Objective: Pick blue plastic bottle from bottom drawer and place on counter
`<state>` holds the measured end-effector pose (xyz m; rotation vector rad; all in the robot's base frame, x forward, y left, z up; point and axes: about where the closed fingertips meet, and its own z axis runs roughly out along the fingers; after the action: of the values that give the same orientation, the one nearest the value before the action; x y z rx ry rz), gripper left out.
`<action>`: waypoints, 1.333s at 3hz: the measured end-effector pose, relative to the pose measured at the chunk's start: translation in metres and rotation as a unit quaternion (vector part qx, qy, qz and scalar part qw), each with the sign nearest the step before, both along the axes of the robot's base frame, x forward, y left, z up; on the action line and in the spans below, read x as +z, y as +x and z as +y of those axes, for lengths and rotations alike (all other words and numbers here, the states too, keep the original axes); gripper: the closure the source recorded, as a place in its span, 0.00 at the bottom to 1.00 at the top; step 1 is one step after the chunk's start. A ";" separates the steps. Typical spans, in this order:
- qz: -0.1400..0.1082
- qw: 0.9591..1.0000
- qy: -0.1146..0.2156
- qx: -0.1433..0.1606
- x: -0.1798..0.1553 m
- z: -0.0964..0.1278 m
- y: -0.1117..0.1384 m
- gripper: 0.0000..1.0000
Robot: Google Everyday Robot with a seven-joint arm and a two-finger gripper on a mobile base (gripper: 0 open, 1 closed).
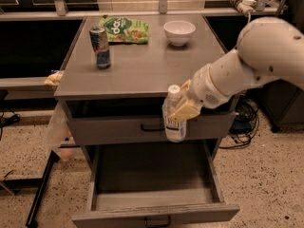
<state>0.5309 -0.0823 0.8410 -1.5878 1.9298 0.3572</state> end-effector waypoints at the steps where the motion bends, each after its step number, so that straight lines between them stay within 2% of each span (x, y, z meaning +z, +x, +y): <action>1: -0.032 0.999 -0.011 -0.001 0.078 0.005 0.018 1.00; 2: -0.058 0.998 0.000 0.001 0.113 0.009 0.026 1.00; 3: -0.058 0.998 0.000 0.001 0.113 0.009 0.026 1.00; 4: -0.054 0.998 -0.007 -0.017 0.115 0.011 0.047 1.00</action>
Offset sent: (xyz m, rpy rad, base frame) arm 0.0154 0.0044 0.0682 -0.0206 -0.0554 -0.0026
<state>0.5781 -0.0712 0.9563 -1.5491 1.8776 0.2392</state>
